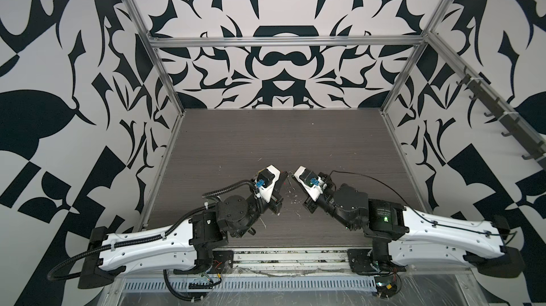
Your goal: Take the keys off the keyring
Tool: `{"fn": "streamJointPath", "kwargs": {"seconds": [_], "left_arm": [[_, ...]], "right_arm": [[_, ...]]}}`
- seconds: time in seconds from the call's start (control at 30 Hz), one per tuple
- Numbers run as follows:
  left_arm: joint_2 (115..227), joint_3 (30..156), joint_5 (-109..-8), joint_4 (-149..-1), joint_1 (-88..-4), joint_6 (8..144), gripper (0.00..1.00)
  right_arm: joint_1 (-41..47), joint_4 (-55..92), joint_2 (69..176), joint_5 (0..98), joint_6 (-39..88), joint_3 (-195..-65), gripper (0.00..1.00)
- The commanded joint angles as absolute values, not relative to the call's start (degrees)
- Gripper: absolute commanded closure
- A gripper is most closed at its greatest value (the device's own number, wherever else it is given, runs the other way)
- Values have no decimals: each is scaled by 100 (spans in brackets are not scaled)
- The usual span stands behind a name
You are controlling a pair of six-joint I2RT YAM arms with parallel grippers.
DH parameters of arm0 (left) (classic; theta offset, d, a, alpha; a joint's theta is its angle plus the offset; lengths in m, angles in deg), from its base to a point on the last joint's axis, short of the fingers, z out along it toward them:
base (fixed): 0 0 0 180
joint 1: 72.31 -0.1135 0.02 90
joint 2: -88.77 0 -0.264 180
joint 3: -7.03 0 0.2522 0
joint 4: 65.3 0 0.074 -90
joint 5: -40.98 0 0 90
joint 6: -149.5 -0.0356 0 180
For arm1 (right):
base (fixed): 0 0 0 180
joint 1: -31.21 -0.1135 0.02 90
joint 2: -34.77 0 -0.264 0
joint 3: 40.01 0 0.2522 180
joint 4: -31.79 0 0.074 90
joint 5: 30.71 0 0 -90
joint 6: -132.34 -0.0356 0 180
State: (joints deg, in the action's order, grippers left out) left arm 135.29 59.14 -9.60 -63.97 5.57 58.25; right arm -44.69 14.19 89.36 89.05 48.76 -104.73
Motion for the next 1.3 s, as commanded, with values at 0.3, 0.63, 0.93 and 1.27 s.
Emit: {"fn": "streamJointPath", "kwargs": {"seconds": [0.3, 0.63, 0.93, 1.27], "left_arm": [[13336, 6030, 628, -6337, 369, 5828, 100], [13106, 5930, 620, -6195, 366, 5739, 100], [12759, 5729, 169, -5953, 354, 5704, 100], [12430, 5529, -451, -5744, 355, 5713, 100]], "right_arm": [[-4644, 1239, 8640, 9123, 4544, -10548, 100], [-4642, 1141, 8566, 9181, 4227, -10297, 100], [-4641, 1217, 8614, 9104, 3978, -10052, 100], [-4644, 1349, 8802, 8616, 3764, -9911, 100]]}}
